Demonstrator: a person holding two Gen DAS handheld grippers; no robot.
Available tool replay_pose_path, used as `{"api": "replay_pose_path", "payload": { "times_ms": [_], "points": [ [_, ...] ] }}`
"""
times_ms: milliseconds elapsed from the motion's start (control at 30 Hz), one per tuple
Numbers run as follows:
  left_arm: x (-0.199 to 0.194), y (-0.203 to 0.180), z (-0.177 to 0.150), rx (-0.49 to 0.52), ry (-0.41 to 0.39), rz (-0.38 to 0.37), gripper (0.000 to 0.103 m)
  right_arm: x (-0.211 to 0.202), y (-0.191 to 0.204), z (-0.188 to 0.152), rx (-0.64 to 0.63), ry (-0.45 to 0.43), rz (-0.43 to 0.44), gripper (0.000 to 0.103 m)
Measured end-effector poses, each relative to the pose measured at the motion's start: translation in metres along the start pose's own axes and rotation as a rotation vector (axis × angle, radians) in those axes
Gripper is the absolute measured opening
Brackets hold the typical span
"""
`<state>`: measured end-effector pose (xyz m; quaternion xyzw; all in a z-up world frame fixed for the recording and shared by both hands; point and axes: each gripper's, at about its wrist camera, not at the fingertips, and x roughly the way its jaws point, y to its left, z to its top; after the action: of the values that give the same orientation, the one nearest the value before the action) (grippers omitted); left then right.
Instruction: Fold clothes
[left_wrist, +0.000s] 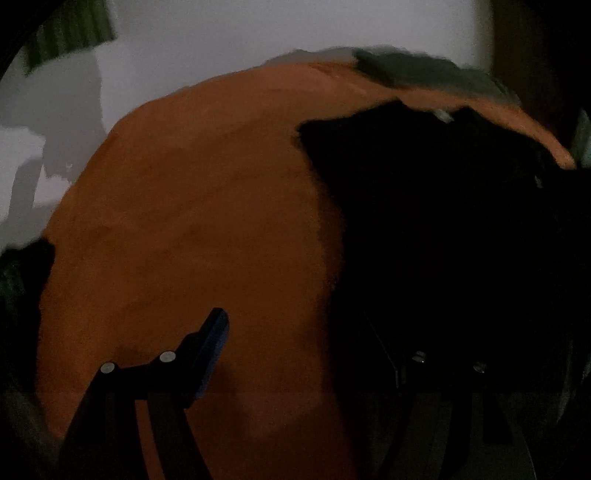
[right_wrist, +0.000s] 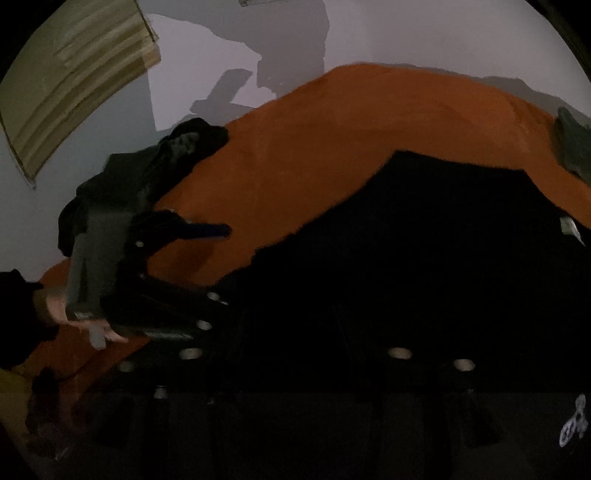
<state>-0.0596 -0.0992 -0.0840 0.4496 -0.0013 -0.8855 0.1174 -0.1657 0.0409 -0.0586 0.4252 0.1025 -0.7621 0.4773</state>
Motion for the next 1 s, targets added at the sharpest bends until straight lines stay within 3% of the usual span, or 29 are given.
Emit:
{"api": "replay_pose_path", "payload": {
  "times_ms": [67, 100, 133, 200, 400, 567, 667, 733, 867, 900, 933, 967, 1000],
  "points": [
    [0.007, 0.004, 0.004, -0.03, 0.002, 0.006, 0.075, 0.006, 0.003, -0.001, -0.034, 0.01, -0.015, 0.061],
    [0.01, 0.002, 0.005, -0.026, 0.001, 0.013, 0.075, 0.01, 0.005, -0.001, -0.051, 0.016, -0.022, 0.045],
    [0.013, 0.001, 0.007, -0.022, 0.0, 0.019, 0.075, 0.013, 0.007, -0.002, -0.068, 0.021, -0.029, 0.02],
    [0.013, -0.001, 0.005, -0.029, -0.012, 0.03, 0.075, 0.019, 0.01, -0.002, -0.103, 0.031, -0.044, 0.003],
    [0.011, 0.004, -0.008, -0.038, -0.002, 0.002, 0.075, 0.037, 0.007, -0.016, -0.149, 0.116, -0.08, 0.002],
    [-0.005, 0.021, -0.008, -0.089, -0.001, -0.039, 0.075, 0.01, -0.016, -0.016, -0.034, 0.088, 0.052, 0.003],
    [-0.036, 0.033, -0.011, -0.119, -0.068, -0.072, 0.075, -0.014, -0.038, -0.01, 0.059, 0.013, 0.08, 0.007],
    [-0.052, 0.039, -0.004, -0.136, -0.113, -0.122, 0.075, -0.017, -0.056, 0.008, 0.089, 0.01, 0.059, 0.008],
    [-0.034, 0.033, 0.026, -0.142, -0.088, -0.242, 0.075, -0.014, -0.093, 0.053, 0.144, 0.017, 0.013, 0.012],
    [-0.027, 0.028, 0.033, -0.136, -0.082, -0.263, 0.075, -0.005, -0.104, 0.075, 0.182, 0.027, 0.031, 0.026],
    [-0.018, 0.023, 0.039, -0.131, -0.074, -0.268, 0.075, 0.007, -0.114, 0.094, 0.224, 0.045, 0.046, 0.052],
    [-0.008, 0.016, 0.042, -0.125, -0.059, -0.26, 0.075, 0.02, -0.122, 0.111, 0.264, 0.063, 0.057, 0.061],
    [0.002, 0.009, 0.045, -0.118, -0.042, -0.255, 0.073, 0.032, -0.131, 0.128, 0.303, 0.082, 0.068, 0.062]
  ]
}}
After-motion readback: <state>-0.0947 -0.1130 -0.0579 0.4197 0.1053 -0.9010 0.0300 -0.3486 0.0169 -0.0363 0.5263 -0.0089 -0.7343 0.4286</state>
